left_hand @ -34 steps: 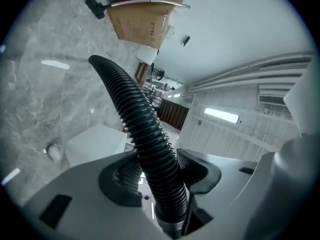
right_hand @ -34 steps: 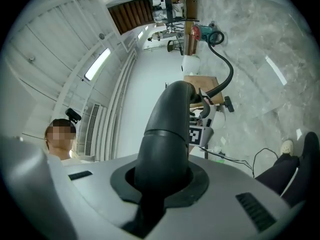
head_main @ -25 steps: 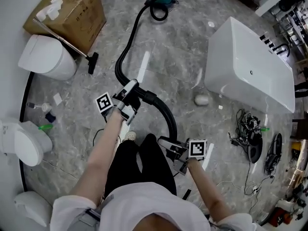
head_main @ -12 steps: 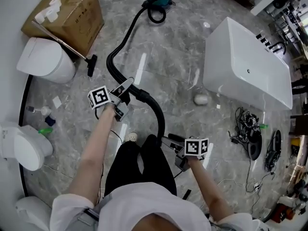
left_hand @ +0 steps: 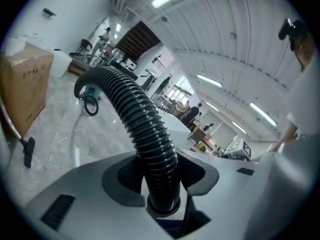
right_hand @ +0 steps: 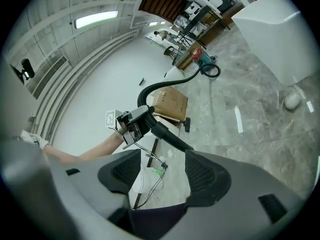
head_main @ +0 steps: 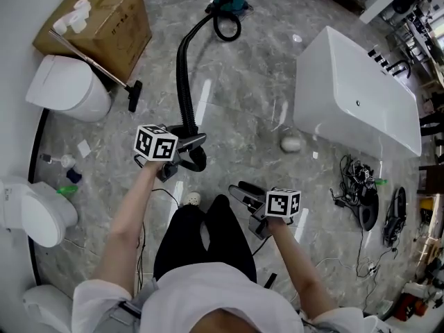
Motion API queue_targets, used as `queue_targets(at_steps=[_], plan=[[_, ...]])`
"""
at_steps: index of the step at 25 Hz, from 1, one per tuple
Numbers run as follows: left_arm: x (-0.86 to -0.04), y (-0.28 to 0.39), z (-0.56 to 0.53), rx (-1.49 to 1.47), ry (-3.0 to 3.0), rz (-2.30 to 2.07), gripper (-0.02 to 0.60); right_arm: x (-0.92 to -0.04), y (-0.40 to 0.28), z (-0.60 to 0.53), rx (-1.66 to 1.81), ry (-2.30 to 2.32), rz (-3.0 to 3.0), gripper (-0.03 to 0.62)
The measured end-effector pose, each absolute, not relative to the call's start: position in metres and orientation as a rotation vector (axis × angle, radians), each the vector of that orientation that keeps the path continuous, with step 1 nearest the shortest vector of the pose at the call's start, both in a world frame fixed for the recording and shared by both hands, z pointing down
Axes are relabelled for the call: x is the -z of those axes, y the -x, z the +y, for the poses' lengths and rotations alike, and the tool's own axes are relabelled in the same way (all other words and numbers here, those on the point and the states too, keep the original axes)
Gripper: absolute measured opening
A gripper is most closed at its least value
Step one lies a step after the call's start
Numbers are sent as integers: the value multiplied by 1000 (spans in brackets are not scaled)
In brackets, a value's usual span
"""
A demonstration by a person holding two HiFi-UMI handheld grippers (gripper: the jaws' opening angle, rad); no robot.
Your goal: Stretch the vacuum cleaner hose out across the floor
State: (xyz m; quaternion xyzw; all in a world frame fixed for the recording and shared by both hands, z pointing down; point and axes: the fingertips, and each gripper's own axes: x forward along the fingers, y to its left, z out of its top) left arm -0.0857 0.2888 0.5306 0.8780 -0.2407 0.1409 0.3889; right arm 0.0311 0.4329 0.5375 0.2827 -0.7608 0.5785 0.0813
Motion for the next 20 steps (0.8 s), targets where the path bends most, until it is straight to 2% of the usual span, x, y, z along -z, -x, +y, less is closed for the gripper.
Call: queue_targets(at_steps=[9,12,14,20], plan=[[-543,55,338,-779,-2435,-408,183,-491,-11,385,-1771,-920,-2464,262],[-548,48,350,-853,-2456,-363,184,-482,-15,368,-1826,-1010,-2500,266],[-549,43,354,-890,-2467,-348,184,-476,-16,359,-1859,-1045,-2533,292],[-552,39,364,-1045,-2496,-381,184,-469,-3,339,-1788,-1132,-2569,304]])
